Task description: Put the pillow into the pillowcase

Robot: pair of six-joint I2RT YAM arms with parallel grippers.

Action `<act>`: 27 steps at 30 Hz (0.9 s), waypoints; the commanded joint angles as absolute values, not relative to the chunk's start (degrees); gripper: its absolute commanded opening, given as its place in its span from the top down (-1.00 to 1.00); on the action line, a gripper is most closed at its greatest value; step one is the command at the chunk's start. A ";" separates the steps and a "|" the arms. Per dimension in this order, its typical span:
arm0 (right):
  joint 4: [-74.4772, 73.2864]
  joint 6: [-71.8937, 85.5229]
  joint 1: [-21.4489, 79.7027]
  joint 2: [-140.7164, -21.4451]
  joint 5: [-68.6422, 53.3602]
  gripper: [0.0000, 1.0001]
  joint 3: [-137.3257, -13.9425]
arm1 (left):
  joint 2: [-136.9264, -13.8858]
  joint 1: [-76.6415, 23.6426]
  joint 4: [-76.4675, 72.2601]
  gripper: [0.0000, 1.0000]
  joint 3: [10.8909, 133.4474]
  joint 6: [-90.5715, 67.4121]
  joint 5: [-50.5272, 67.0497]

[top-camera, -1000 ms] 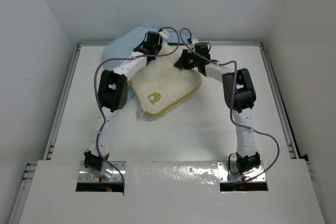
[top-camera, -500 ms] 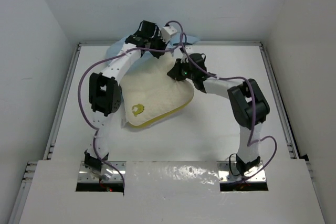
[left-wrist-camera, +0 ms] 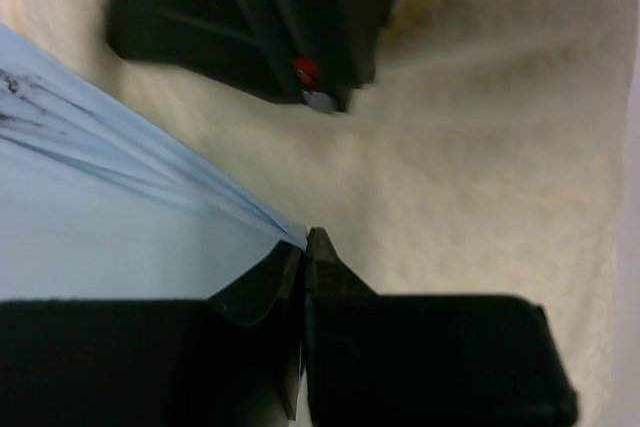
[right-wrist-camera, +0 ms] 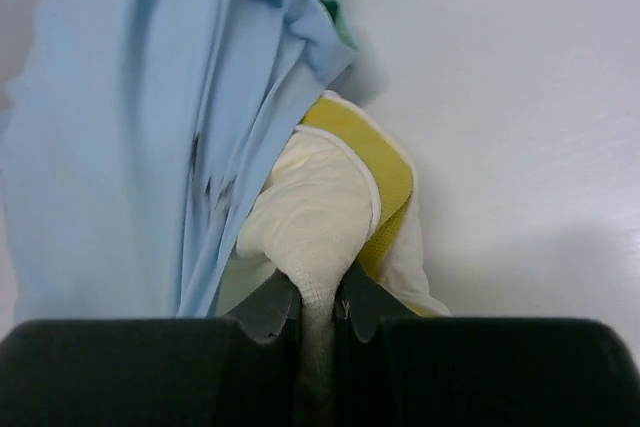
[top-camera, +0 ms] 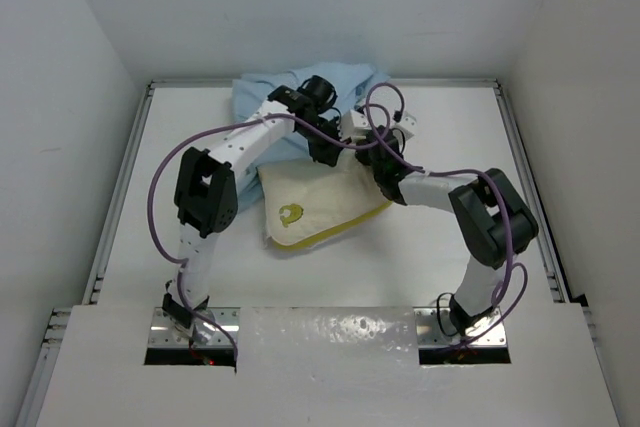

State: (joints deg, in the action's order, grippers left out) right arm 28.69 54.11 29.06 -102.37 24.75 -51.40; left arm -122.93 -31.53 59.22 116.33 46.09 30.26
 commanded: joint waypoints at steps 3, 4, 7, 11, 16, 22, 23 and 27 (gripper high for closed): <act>30.32 59.62 24.61 -102.30 38.69 1.00 -54.67 | -117.51 -33.66 65.75 1.00 110.84 43.86 36.21; 30.84 57.94 24.61 -102.30 36.93 1.00 -54.58 | -117.34 -33.58 65.31 1.00 110.48 43.34 35.34; 34.19 46.00 24.52 -100.29 28.87 0.17 -52.74 | -116.72 -32.70 63.28 0.55 111.96 40.00 32.62; 26.47 30.97 24.52 -93.53 25.31 -0.98 -52.12 | -115.14 -26.21 57.33 -0.39 117.50 28.59 25.50; 16.11 15.75 24.61 -83.24 16.30 -0.94 -53.25 | -105.22 -7.23 46.25 -0.61 108.22 16.00 23.13; -9.31 10.20 40.55 -93.14 11.50 0.65 -74.51 | -99.05 -2.02 40.88 0.83 86.25 20.30 14.68; -8.97 11.07 44.52 -94.56 12.91 -0.35 -75.05 | -98.62 -2.02 39.91 0.58 81.00 20.91 14.94; -8.17 15.37 51.13 -102.11 16.51 -0.98 -80.05 | -98.09 -2.02 33.33 -0.27 71.55 21.79 17.22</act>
State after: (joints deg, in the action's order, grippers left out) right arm -1.58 14.72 46.76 -96.62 14.20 -77.28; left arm -98.06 -0.69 38.17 76.09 20.86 15.90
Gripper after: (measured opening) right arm 0.977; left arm 0.589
